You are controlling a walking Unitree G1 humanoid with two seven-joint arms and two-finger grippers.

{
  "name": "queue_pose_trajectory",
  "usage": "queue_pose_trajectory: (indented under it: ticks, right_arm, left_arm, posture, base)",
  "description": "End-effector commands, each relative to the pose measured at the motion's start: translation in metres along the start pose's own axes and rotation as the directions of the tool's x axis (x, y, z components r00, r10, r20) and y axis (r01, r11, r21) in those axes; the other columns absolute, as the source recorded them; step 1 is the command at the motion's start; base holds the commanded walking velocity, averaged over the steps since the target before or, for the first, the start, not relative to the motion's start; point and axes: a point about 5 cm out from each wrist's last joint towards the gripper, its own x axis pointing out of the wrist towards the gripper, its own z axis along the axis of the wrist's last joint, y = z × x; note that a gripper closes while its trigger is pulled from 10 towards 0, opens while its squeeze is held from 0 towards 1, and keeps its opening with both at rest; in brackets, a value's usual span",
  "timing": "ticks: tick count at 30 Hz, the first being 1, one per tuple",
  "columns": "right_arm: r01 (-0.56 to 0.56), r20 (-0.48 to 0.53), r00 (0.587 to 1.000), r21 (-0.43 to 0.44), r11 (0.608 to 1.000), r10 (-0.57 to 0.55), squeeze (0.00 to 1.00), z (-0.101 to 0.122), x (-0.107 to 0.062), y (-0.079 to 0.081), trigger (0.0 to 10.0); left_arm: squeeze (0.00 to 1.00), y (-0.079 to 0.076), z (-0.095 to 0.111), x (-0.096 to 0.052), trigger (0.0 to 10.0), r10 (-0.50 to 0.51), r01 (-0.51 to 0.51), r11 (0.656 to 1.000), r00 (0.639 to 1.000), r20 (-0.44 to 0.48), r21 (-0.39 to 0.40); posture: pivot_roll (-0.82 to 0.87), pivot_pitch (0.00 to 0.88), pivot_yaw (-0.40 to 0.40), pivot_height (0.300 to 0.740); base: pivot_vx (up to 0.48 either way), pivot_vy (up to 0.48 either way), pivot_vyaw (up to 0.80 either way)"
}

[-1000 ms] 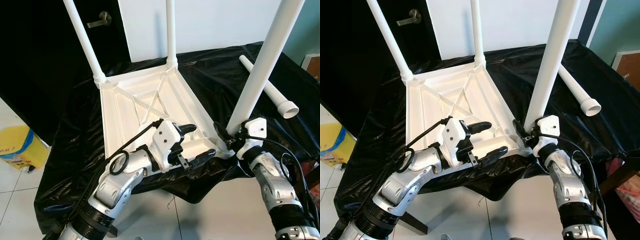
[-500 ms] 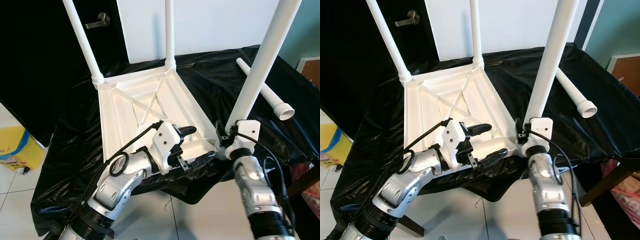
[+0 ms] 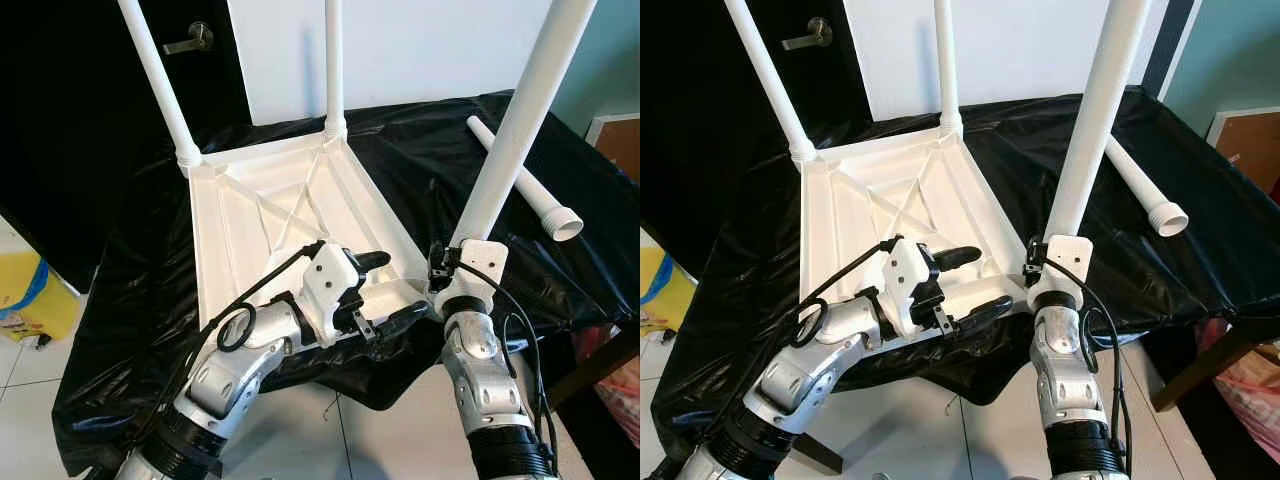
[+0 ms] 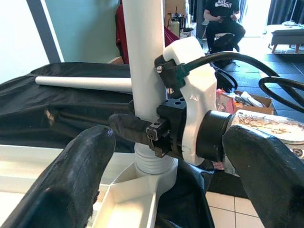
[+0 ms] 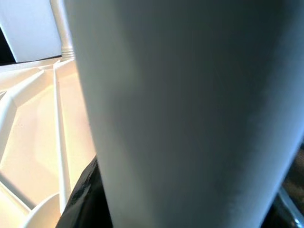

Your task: Building children table

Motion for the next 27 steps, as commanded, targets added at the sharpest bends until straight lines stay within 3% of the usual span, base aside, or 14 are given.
queue_pose_trajectory:
  ticks: [1, 3, 4, 5, 7, 13, 14, 27]
  right_arm:
    - [0.008, -0.069, 0.998, 0.016, 1.000, -0.007, 0.00, -0.012, -0.006, 0.003, 10.0]
    - [-0.002, -0.060, 0.998, 0.003, 1.000, 0.002, 0.00, -0.011, -0.007, 0.003, 10.0]
    - [-0.019, -0.045, 0.999, -0.006, 1.000, 0.018, 0.33, -0.009, -0.008, 0.004, 10.0]
    - [-0.047, -0.022, 0.999, -0.016, 0.999, 0.047, 0.95, -0.006, -0.009, 0.005, 10.0]
    - [-0.071, -0.006, 0.998, -0.025, 0.997, 0.070, 1.00, -0.004, -0.010, 0.005, 10.0]
    - [-0.144, 0.031, 0.989, -0.029, 0.989, 0.145, 1.00, 0.003, -0.011, 0.002, 10.0]
    - [-0.196, 0.030, 0.980, -0.030, 0.980, 0.197, 0.00, 0.004, -0.013, 0.001, 10.0]
    - [-0.336, -0.039, 0.942, -0.043, 0.941, 0.335, 0.00, -0.009, -0.017, -0.013, 10.0]
  left_arm:
    - [0.00, 0.000, 0.000, 0.000, 10.0, -0.051, 0.051, 0.999, 0.999, -0.006, 0.016]
    - [0.00, 0.000, 0.000, 0.001, 10.0, -0.052, 0.052, 0.998, 0.999, -0.004, 0.018]
    - [0.00, 0.000, 0.000, 0.001, 10.0, -0.051, 0.051, 0.999, 0.999, -0.002, 0.019]
    - [0.00, 0.000, 0.001, 0.001, 10.0, -0.050, 0.050, 0.999, 0.999, 0.000, 0.020]
    - [0.00, 0.001, 0.001, 0.001, 10.0, -0.048, 0.048, 0.999, 0.999, 0.000, 0.021]
    - [0.00, 0.000, 0.000, 0.001, 10.0, -0.046, 0.046, 0.999, 0.999, -0.003, 0.020]
    - [0.00, 0.000, 0.000, 0.001, 10.0, -0.044, 0.044, 0.999, 0.999, 0.000, 0.019]
    - [0.00, 0.001, 0.000, 0.000, 10.0, -0.030, 0.030, 0.999, 1.000, 0.001, 0.013]
  posture:
    - [-0.16, 0.000, 0.046, 0.740]
    - [-0.16, 0.000, 0.045, 0.740]
    - [-0.16, 0.000, 0.043, 0.740]
    - [-0.16, 0.000, 0.039, 0.740]
    - [-0.16, 0.000, 0.039, 0.740]
    - [-0.16, 0.000, 0.033, 0.740]
    - [-0.16, 0.000, 0.029, 0.740]
    - [-0.15, 0.000, 0.025, 0.740]
  base:
    - [0.000, 0.000, 0.00]
    - [0.000, 0.000, 0.00]
    - [0.000, 0.000, 0.00]
    - [0.000, 0.000, 0.00]
    - [0.000, 0.000, 0.00]
    - [0.000, 0.000, 0.00]
    - [0.000, 0.000, 0.00]
    - [0.000, 0.000, 0.00]
